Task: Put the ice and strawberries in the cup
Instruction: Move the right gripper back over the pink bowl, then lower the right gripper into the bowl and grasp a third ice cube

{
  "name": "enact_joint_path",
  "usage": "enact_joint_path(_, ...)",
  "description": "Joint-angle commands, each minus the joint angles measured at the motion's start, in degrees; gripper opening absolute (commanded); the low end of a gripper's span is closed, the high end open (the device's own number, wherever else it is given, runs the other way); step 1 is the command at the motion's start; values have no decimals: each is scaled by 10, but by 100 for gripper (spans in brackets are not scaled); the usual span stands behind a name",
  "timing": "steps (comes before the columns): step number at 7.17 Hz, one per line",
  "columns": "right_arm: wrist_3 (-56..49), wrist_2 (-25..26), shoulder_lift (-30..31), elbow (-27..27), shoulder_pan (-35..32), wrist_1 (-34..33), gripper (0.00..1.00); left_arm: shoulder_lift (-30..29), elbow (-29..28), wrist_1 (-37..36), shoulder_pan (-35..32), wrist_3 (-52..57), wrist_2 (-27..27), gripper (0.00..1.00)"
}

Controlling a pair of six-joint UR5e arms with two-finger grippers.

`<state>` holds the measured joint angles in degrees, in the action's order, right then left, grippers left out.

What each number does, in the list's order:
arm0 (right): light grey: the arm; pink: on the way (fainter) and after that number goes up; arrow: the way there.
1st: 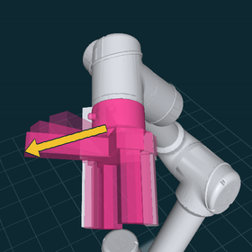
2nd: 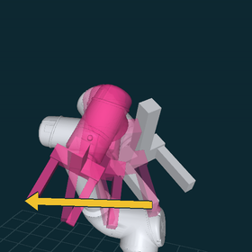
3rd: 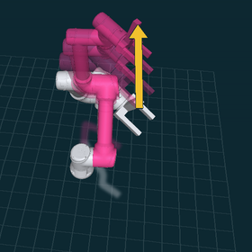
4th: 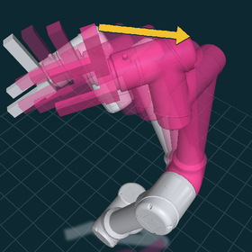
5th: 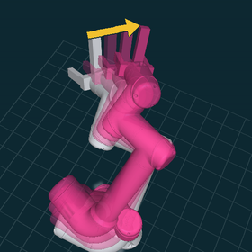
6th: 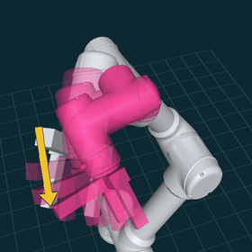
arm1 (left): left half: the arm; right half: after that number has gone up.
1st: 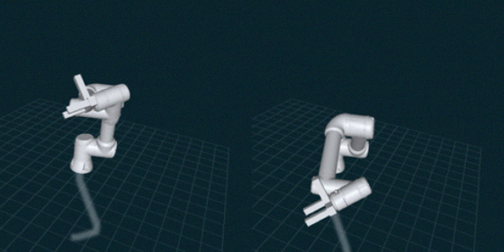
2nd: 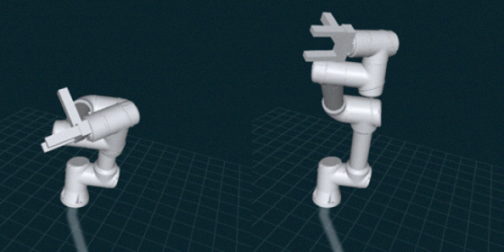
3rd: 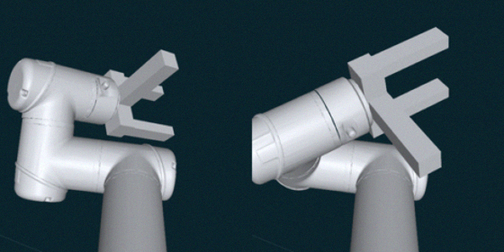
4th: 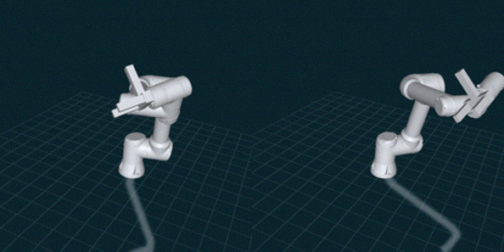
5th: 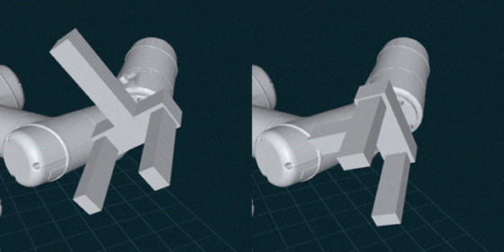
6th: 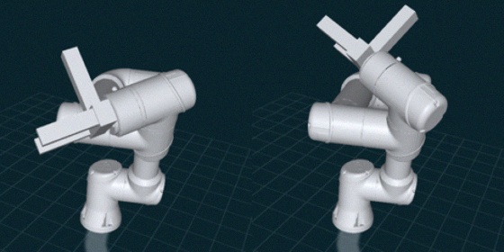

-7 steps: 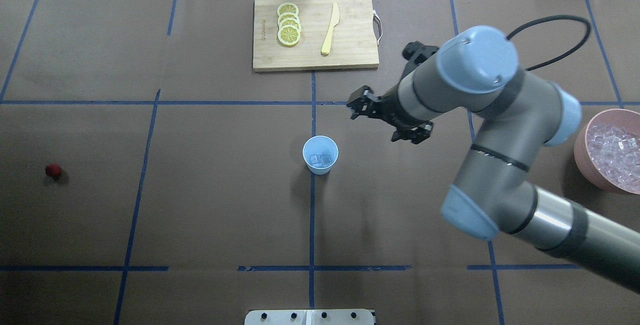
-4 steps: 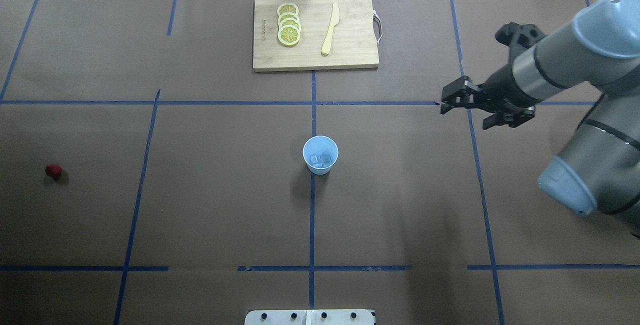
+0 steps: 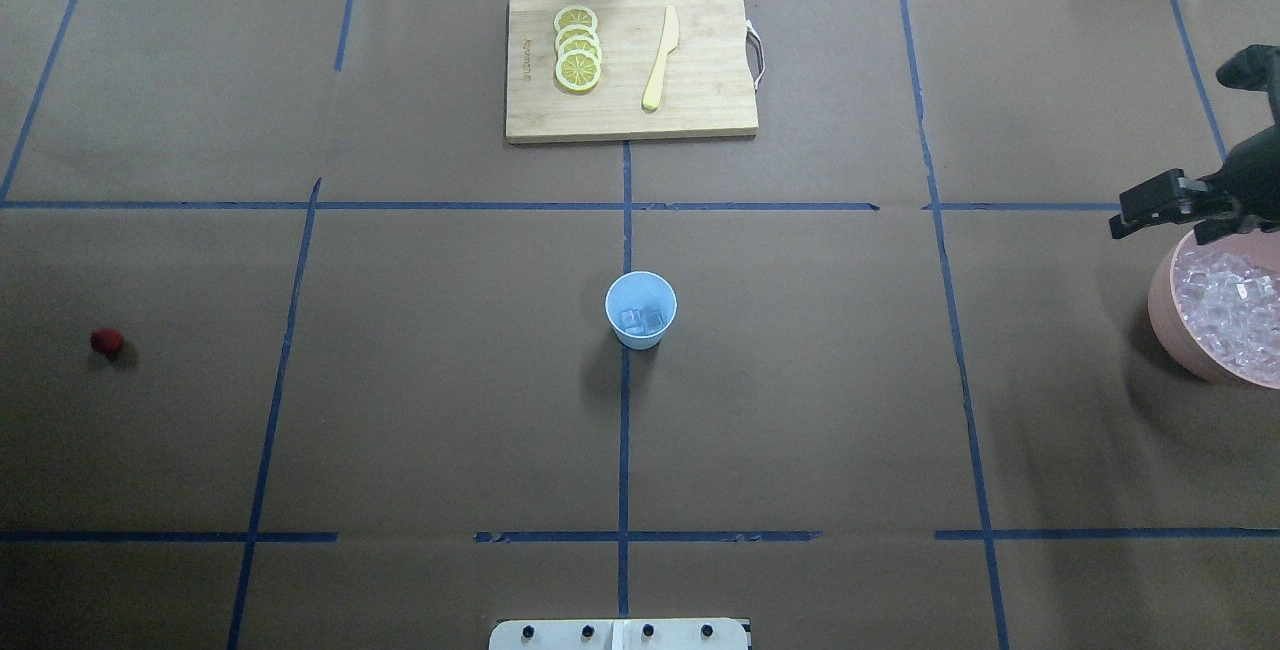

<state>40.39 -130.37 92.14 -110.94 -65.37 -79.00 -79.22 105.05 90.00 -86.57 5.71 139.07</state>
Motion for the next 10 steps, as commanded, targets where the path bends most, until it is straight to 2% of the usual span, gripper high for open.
enact_joint_path(1,-21,-1,17,54,-29,1,99,7,3,0,0,0,0,100)
enact_joint_path(3,-20,0,25,103,-31,6,99,13,8,0,0,0,0,100)
enact_joint_path(6,-21,0,26,126,-31,6,98,14,9,0,0,0,1,100)
enact_joint_path(8,-20,1,31,132,-31,6,90,14,9,0,0,0,0,100)
enact_joint_path(10,-21,2,31,143,-31,6,89,14,9,1,0,0,0,100)
